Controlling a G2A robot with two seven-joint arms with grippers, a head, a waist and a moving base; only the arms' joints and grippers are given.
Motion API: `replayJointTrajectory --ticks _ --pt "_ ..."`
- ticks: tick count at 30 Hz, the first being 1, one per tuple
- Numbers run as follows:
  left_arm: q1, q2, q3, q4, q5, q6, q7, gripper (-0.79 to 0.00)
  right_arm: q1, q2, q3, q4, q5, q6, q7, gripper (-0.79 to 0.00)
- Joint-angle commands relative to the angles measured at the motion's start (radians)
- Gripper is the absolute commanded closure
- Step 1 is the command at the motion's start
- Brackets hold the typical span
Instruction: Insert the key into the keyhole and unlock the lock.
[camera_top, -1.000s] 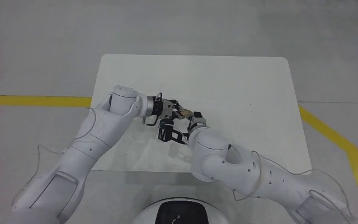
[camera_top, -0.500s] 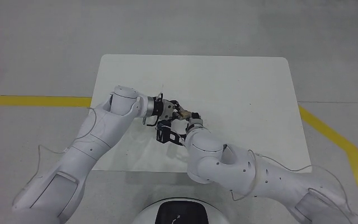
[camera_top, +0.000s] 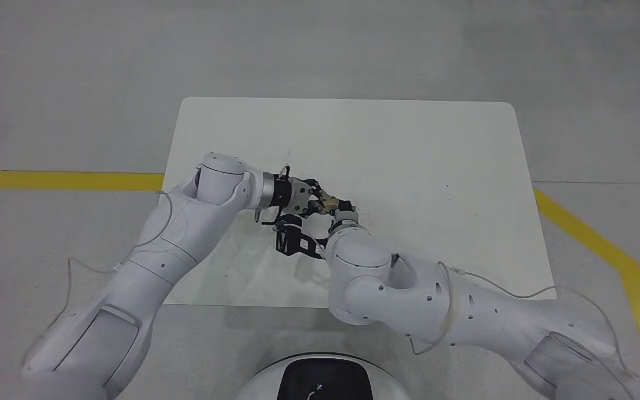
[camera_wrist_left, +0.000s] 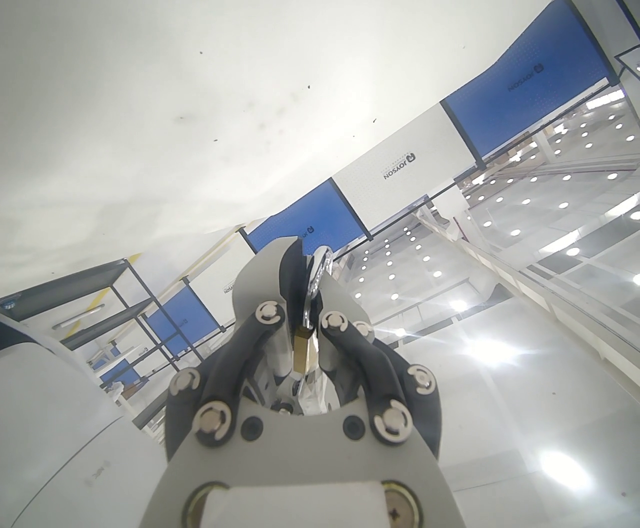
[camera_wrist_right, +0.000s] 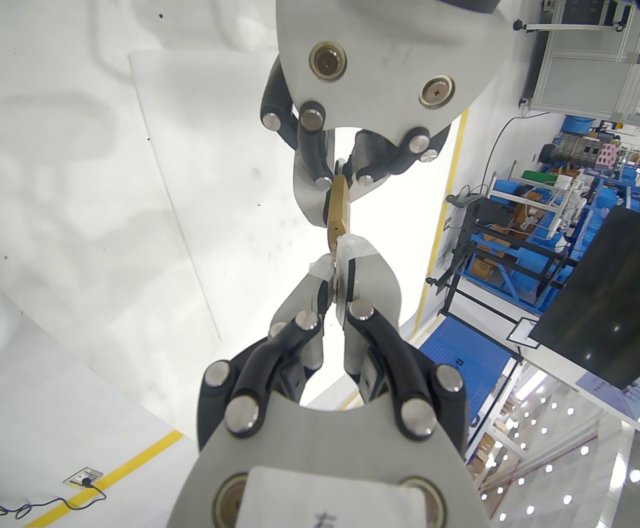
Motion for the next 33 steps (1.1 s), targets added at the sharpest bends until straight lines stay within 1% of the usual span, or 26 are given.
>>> replayJointTrajectory --ticks 1,7,9,11,23,25,27,28,33 --pt "-0.002 0.000 0.001 0.004 0.000 0.001 -0.004 0.000 0.002 -0.001 0.001 0.001 0.003 0.001 0.001 0.000" --pt "-0.007 -0.002 0.003 0.016 -0.004 0.002 -0.017 0.000 -0.003 -0.002 0.008 -0.001 0.000 0.001 0.001 0.000" --pt "-0.009 -0.003 0.004 0.020 -0.006 0.003 -0.021 0.000 -0.008 -0.001 0.014 -0.004 -0.002 0.001 0.001 -0.015" --pt "-0.011 -0.003 0.006 0.024 -0.008 0.004 -0.025 0.000 -0.014 0.000 0.018 -0.005 -0.008 0.001 0.001 0.000" --pt "-0.021 -0.006 0.012 0.040 -0.007 0.005 -0.038 0.000 -0.034 0.010 0.035 -0.026 -0.026 0.001 0.001 0.000" --pt "-0.021 -0.007 0.012 0.041 -0.007 0.005 -0.039 0.000 -0.035 0.011 0.036 -0.028 -0.027 0.001 0.001 -0.022" --pt "-0.022 -0.007 0.013 0.043 -0.007 0.004 -0.040 0.000 -0.036 0.012 0.038 -0.030 -0.026 0.001 0.001 -0.086" --pt "-0.022 -0.007 0.013 0.043 -0.007 0.004 -0.040 0.000 -0.037 0.012 0.041 -0.031 -0.023 0.001 0.001 -0.105" --pt "-0.023 -0.007 0.013 0.046 -0.007 0.000 -0.044 0.000 -0.038 0.015 0.047 -0.034 -0.021 0.001 0.001 -0.111"
